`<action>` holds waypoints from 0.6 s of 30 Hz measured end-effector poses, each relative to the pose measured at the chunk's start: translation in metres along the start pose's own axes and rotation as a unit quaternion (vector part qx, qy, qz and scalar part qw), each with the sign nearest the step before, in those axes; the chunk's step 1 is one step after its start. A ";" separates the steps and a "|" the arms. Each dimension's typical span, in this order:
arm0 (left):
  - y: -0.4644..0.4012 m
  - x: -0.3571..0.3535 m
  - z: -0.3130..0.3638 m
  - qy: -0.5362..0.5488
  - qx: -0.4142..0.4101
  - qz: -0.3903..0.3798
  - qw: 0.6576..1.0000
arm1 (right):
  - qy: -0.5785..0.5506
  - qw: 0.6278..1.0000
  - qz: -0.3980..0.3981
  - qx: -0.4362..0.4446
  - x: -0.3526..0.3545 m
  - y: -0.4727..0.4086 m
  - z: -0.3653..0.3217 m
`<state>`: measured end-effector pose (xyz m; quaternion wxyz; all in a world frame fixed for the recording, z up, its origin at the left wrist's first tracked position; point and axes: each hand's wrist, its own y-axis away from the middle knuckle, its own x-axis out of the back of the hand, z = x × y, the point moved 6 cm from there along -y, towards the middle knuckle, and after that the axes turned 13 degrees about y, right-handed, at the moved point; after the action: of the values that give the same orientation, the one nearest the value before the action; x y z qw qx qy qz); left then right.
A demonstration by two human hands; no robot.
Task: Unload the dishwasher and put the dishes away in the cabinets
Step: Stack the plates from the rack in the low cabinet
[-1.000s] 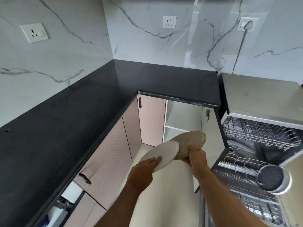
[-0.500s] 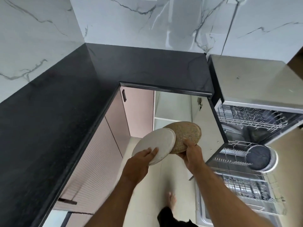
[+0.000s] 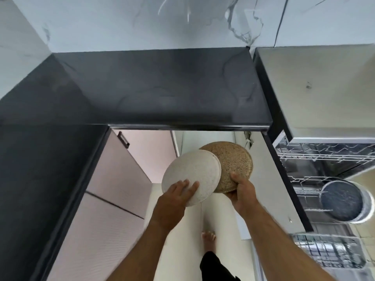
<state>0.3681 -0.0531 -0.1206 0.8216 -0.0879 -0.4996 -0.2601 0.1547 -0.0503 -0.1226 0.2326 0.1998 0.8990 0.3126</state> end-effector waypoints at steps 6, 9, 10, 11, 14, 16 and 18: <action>-0.083 -0.043 -0.038 -0.029 -0.036 -0.009 0.999 | -0.026 0.998 0.028 -0.051 0.008 -0.096 0.009; -0.112 -0.056 -0.056 -0.036 -0.045 -0.007 0.998 | -0.048 0.997 0.038 -0.055 0.009 -0.131 0.014; -0.123 -0.062 -0.063 -0.040 -0.047 -0.005 0.998 | -0.054 0.996 0.039 -0.053 0.008 -0.143 0.017; -0.131 -0.067 -0.069 -0.042 -0.050 -0.001 0.998 | -0.059 0.996 0.039 -0.049 0.008 -0.153 0.020; -0.157 -0.079 -0.087 -0.042 -0.065 0.021 0.997 | -0.080 0.995 0.039 -0.033 0.003 -0.184 0.027; -0.174 -0.092 -0.098 -0.036 -0.072 0.037 0.996 | -0.093 0.995 0.040 -0.017 0.004 -0.208 0.034; -0.190 -0.108 -0.108 -0.043 -0.080 0.048 0.995 | -0.109 0.993 0.042 0.003 0.005 -0.233 0.040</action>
<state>0.3144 -0.2219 -0.2890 0.8010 -0.1879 -0.5077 -0.2556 0.1225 -0.1980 -0.3051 0.3153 0.2706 0.8601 0.2961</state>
